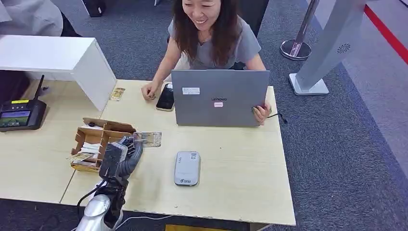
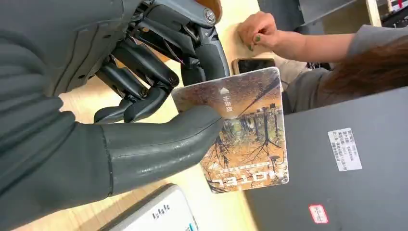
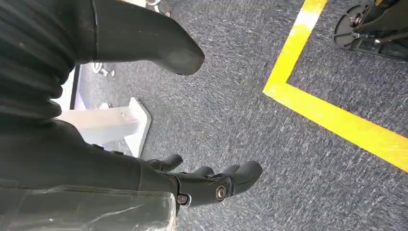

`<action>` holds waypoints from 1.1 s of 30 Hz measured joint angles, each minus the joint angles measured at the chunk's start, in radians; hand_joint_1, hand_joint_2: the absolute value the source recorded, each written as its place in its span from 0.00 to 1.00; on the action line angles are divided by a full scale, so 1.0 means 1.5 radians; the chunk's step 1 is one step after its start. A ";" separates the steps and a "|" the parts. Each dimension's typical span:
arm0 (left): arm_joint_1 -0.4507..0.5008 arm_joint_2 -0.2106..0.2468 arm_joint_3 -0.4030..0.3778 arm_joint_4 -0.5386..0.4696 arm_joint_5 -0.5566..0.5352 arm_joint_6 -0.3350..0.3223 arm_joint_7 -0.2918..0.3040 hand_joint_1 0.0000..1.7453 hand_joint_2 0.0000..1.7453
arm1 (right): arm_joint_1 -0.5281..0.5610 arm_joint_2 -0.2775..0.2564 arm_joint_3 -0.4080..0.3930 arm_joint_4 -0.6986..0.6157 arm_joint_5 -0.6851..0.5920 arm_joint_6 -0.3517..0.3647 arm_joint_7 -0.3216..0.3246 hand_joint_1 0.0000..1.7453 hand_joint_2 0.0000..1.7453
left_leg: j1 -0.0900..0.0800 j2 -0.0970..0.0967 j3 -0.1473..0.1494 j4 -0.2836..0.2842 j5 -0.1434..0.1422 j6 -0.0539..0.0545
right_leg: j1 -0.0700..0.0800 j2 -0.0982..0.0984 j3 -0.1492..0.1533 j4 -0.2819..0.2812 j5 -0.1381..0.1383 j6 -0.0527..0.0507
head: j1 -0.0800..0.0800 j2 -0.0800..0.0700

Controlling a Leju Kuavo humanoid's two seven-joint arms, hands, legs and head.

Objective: Pass the card to the sensor for recognition and then transmit it.

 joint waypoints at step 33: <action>0.014 -0.008 -0.015 0.084 0.069 -0.049 0.031 1.00 1.00 | 0.000 0.000 0.010 0.002 0.000 0.001 0.007 0.00 1.00 | 0.000 0.000 0.000 0.000 0.000 0.000 | 0.000 0.000 0.000 0.000 0.000 0.000 | 0.000 0.000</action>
